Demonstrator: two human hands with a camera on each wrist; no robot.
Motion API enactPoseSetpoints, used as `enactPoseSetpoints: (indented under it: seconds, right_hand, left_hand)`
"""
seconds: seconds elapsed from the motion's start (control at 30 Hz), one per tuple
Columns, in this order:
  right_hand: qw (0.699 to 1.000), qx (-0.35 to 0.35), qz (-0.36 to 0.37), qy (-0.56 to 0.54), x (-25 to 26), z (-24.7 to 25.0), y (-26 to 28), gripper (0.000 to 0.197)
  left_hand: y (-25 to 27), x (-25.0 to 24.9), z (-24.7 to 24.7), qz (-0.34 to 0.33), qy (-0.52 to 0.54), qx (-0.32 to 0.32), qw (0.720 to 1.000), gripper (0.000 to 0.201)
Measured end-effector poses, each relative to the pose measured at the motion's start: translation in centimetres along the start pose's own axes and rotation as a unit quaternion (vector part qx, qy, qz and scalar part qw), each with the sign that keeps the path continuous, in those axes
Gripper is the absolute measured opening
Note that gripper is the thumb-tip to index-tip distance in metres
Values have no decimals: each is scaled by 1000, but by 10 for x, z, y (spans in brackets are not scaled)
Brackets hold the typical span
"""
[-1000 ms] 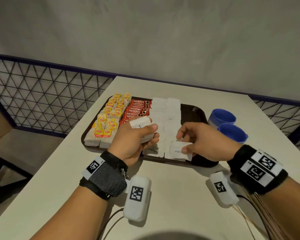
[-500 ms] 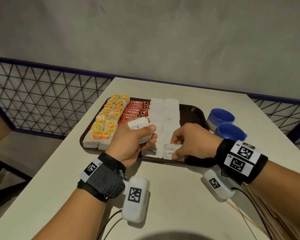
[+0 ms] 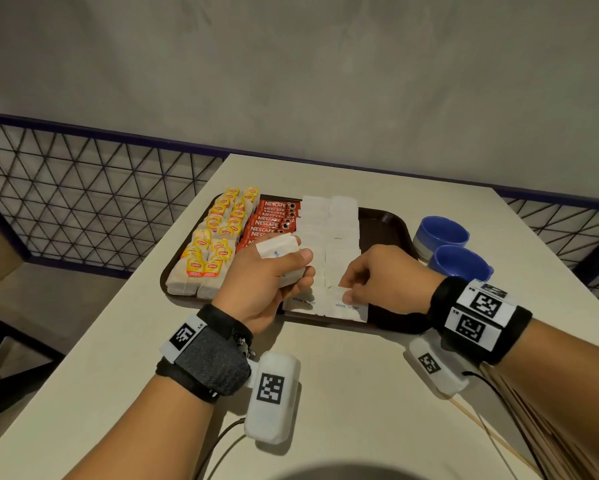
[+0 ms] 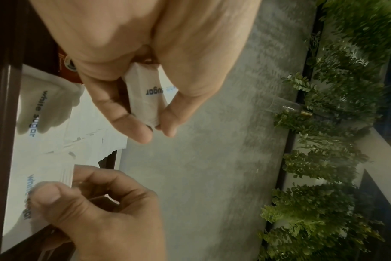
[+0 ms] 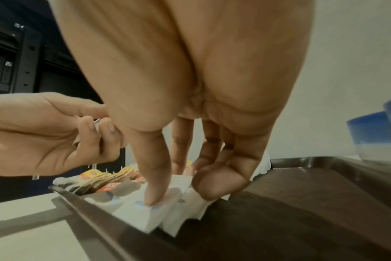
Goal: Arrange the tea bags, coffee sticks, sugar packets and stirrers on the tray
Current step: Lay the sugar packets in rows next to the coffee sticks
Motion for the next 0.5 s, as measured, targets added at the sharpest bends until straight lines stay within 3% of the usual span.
enactPoseSetpoints:
  seconds: [0.1, 0.27, 0.37, 0.5]
  right_hand:
    - [1000, -9, 17, 20, 5, 2, 2, 27]
    - [999, -44, 14, -18, 5, 16, 1, 14]
    - [988, -87, 27, -122, 7, 31, 8, 10]
    - [956, -130, 55, -258, 17, 36, 21, 19]
  left_hand:
    - [-1, 1, 1, 1, -1, -2, 1000, 25]
    - [-3, 3, -1, 15, 34, -4, 999, 28]
    - [0, 4, -10, 40, 62, 44, 996, 44]
    - [6, 8, -24, 58, 45, 125, 989, 60]
Point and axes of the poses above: each hand's wrist, its own y-axis away from the middle knuckle, its own z-axis out of the back of the hand, x = y × z, the point moved 8 cm from there along -y, towards the middle knuckle, and after that the axes turned 1 degree about -z, right-handed, at the moved point
